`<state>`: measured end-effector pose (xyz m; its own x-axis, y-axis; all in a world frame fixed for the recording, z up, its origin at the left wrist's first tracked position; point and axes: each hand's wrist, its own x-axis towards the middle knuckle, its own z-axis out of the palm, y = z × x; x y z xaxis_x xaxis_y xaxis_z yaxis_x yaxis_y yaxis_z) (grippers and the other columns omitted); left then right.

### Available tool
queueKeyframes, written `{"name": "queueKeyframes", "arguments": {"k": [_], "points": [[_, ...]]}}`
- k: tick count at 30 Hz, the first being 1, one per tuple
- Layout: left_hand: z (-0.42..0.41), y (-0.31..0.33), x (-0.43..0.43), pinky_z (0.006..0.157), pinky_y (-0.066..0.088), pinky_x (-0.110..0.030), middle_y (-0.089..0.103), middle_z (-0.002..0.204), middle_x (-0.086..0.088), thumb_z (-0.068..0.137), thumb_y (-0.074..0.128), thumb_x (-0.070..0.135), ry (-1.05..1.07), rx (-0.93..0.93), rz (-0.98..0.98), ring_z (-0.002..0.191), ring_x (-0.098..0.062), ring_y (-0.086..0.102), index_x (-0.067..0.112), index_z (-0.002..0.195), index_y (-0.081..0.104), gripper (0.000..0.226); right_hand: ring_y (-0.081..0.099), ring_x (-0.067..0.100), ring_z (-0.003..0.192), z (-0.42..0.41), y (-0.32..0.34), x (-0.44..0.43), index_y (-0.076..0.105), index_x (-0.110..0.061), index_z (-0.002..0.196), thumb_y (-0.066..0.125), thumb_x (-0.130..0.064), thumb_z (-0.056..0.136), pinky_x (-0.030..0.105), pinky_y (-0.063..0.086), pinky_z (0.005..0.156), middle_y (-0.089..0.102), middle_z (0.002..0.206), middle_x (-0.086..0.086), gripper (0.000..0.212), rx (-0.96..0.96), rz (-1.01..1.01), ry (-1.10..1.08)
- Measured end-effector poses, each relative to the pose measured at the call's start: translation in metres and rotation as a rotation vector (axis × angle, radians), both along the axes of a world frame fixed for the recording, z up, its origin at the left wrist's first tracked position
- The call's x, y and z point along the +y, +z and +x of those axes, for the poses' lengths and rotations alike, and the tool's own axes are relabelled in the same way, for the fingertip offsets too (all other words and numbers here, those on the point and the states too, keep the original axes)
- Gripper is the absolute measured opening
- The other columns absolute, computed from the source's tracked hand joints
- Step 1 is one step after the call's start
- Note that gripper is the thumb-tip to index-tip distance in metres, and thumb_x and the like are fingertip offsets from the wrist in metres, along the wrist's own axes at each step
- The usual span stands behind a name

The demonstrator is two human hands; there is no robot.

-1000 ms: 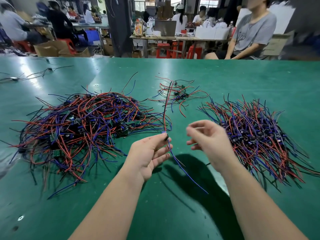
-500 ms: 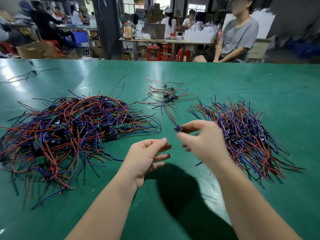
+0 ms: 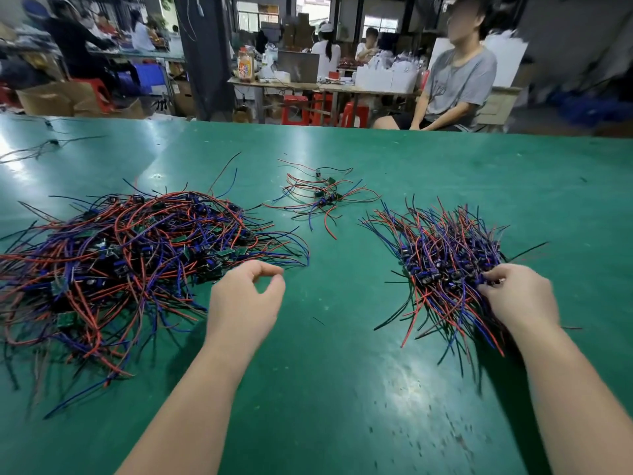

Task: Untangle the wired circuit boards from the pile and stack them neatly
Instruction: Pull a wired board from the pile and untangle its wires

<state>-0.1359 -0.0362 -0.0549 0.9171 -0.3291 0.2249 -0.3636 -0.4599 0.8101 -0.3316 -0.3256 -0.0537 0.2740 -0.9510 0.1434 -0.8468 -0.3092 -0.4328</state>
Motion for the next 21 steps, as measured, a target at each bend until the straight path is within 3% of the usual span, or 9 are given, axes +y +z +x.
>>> {"name": "queueKeyframes", "arguments": {"k": [3,5,7,10,13,16,21], "points": [[0.015,-0.005,0.01,0.096,0.037,-0.04,0.054,0.131,0.0,0.083,0.062,0.031,0.159,-0.217,0.307,0.117,-0.027,0.045,0.029,0.112,0.063,0.03,0.059,0.033,0.095,0.003,0.005,-0.001,0.072,-0.02,0.107,0.07,-0.022,0.084,0.033,0.049,0.08,0.068,0.102,0.014,0.022,0.09,0.052,0.015],[0.023,-0.008,0.016,0.11,0.022,-0.047,0.033,0.149,-0.011,0.083,0.062,0.033,0.228,-0.154,0.451,0.137,-0.031,0.023,0.023,0.13,0.051,0.049,0.053,0.035,0.108,0.006,0.014,0.001,0.069,-0.024,0.114,0.065,-0.027,0.087,0.036,0.047,0.092,0.06,0.118,0.016,0.027,0.234,0.067,0.006],[0.03,-0.012,0.021,0.115,0.008,-0.049,0.014,0.157,-0.016,0.085,0.059,0.034,0.244,-0.037,0.56,0.144,-0.031,0.007,0.021,0.138,0.041,0.057,0.041,0.037,0.119,0.014,0.025,0.012,0.064,-0.022,0.119,0.061,-0.037,0.089,0.04,0.038,0.098,0.045,0.129,0.018,0.034,0.358,0.024,-0.044],[0.035,-0.017,0.023,0.115,0.006,-0.047,0.01,0.158,-0.013,0.09,0.05,0.038,0.232,0.048,0.672,0.143,-0.031,0.012,0.021,0.135,0.044,0.048,0.037,0.039,0.12,0.034,0.038,0.036,0.059,-0.017,0.123,0.06,-0.037,0.088,0.044,0.034,0.099,0.04,0.131,0.02,0.041,0.248,-0.099,0.012],[0.039,-0.018,0.024,0.108,0.022,-0.043,0.035,0.145,-0.009,0.093,0.047,0.029,0.277,-0.038,0.652,0.128,-0.029,0.038,0.02,0.126,0.056,0.036,0.041,0.036,0.119,0.063,0.043,0.073,0.058,-0.023,0.126,0.061,-0.037,0.087,0.045,0.035,0.099,0.044,0.13,0.015,0.041,0.113,-0.139,0.205],[0.045,-0.014,0.026,0.098,0.029,-0.042,0.058,0.116,-0.005,0.092,0.047,0.022,0.352,-0.057,0.486,0.105,-0.026,0.054,0.021,0.117,0.065,0.031,0.046,0.03,0.115,0.091,0.036,0.113,0.062,-0.026,0.122,0.061,-0.034,0.087,0.04,0.036,0.095,0.048,0.125,0.007,0.036,0.029,-0.169,0.403],[0.035,-0.003,0.024,0.09,0.029,-0.036,0.067,0.096,0.004,0.09,0.05,0.026,0.386,-0.153,0.047,0.09,-0.02,0.057,0.029,0.099,0.071,0.022,0.052,0.017,0.109,0.116,0.002,0.161,0.067,-0.027,0.109,0.057,-0.029,0.089,0.032,0.034,0.088,0.058,0.111,-0.004,0.023,-0.048,-0.106,0.69]]}}
